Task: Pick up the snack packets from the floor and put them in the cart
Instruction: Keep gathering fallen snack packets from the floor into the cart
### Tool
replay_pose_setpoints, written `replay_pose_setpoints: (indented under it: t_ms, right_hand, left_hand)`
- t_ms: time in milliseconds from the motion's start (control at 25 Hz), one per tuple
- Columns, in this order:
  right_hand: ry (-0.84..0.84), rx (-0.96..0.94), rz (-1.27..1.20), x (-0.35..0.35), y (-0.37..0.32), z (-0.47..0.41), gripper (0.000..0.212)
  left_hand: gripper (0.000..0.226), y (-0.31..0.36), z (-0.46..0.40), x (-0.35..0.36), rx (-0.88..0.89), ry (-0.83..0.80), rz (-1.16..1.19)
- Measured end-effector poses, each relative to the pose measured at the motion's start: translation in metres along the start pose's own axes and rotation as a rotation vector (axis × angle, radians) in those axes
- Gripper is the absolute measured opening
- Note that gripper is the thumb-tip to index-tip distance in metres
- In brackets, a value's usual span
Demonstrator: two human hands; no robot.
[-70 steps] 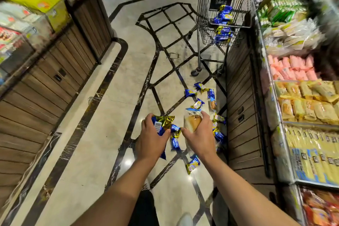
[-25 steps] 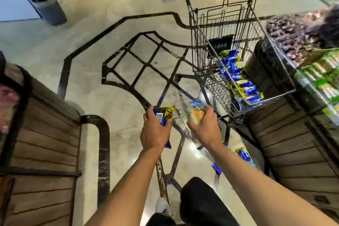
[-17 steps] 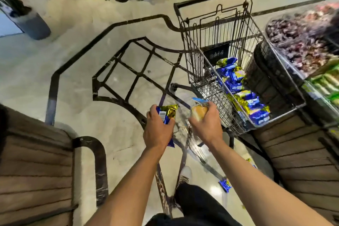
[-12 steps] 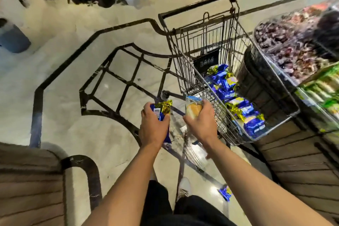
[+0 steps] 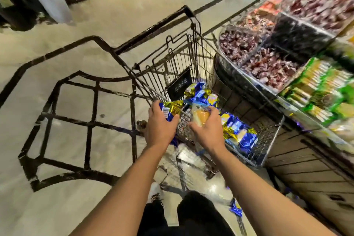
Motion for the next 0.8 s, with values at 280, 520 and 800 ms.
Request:
replay_pose_setpoints:
  t_ms: [280,520,800]
  right_hand:
    - [0.205,0.18,-0.09,-0.024,0.004,-0.058,0.089]
    - [0.301,0.327,-0.188,-0.062,0.05,-0.122,0.089]
    - [0.292,0.472,-0.226,-0.089,0.131,-0.203,0.09]
  left_hand:
    - [0.077,0.065,-0.076,0.042,0.214,-0.19,0.014]
    - [0.077,0.117,-0.11,0.135,0.312,-0.361,-0.039]
    - [0.08,0.154,-0.142,0.251,0.249,-0.502,-0.114]
Point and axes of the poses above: each hand's wrist, its own z-axis away from the middle knuckle, its own x-axis out of the palm, y = z × x, the point moved 1 cm from there along -z, towards the middle knuckle, and after that the axes turned 3 degrees about -y, right-handed, at the moved point
